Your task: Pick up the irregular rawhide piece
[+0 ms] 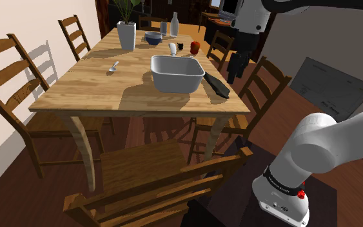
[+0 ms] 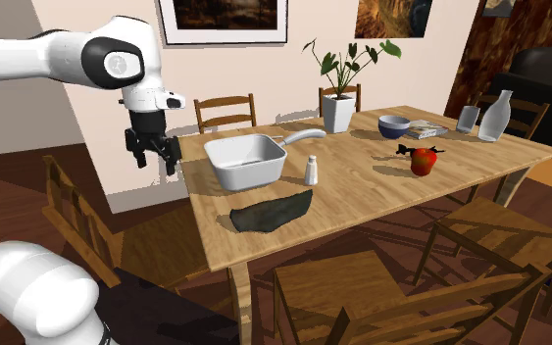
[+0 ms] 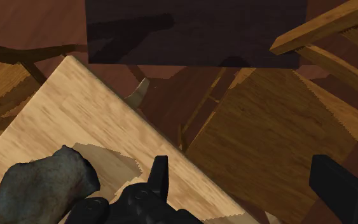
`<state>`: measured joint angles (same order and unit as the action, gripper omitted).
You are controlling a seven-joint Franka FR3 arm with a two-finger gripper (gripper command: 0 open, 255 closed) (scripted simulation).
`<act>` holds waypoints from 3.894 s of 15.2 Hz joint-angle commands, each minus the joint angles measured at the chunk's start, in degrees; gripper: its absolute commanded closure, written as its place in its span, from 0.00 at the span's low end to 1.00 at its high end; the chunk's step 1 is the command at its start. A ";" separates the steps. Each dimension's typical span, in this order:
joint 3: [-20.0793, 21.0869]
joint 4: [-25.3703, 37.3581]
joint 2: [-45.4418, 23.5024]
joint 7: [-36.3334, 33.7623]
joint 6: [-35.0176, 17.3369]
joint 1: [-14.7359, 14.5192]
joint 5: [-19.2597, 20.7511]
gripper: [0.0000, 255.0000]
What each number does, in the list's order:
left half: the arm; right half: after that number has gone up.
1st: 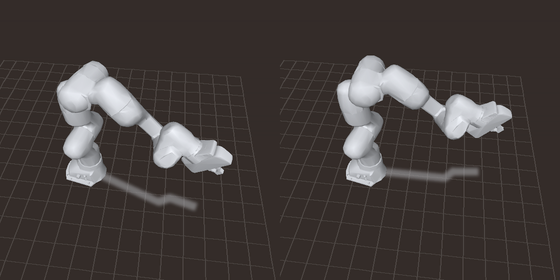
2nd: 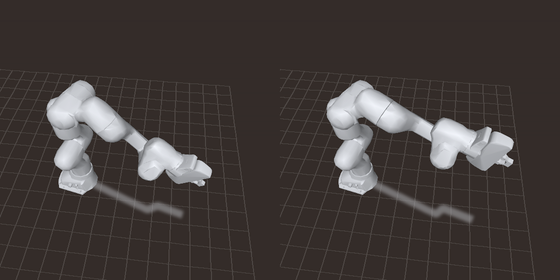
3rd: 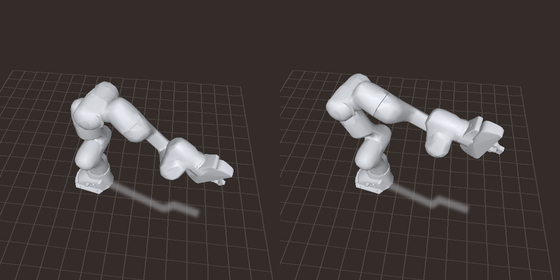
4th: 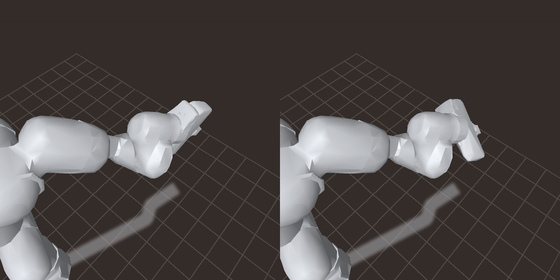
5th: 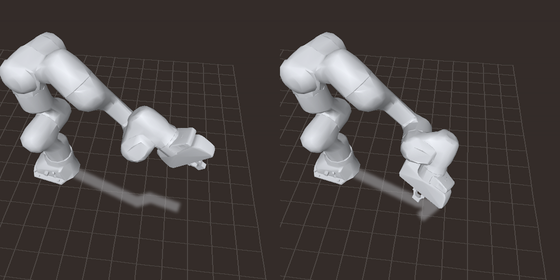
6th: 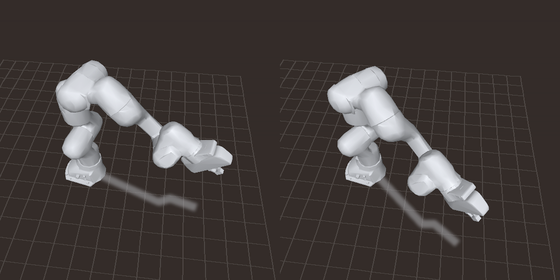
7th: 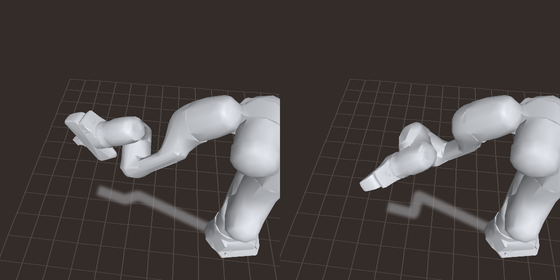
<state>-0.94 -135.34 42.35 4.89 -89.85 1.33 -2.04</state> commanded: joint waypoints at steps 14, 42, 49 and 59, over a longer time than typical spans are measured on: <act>-6.80 7.22 -21.17 5.45 -16.34 4.66 5.91 0.00; -14.43 39.02 -62.94 14.17 -30.81 12.52 1.78 0.00; -14.40 38.91 -63.17 14.15 -31.15 12.53 1.73 1.00; -14.53 40.59 -62.15 14.20 -28.48 12.47 1.96 1.00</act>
<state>-15.43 -95.00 -20.19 19.12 -118.96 13.86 -0.18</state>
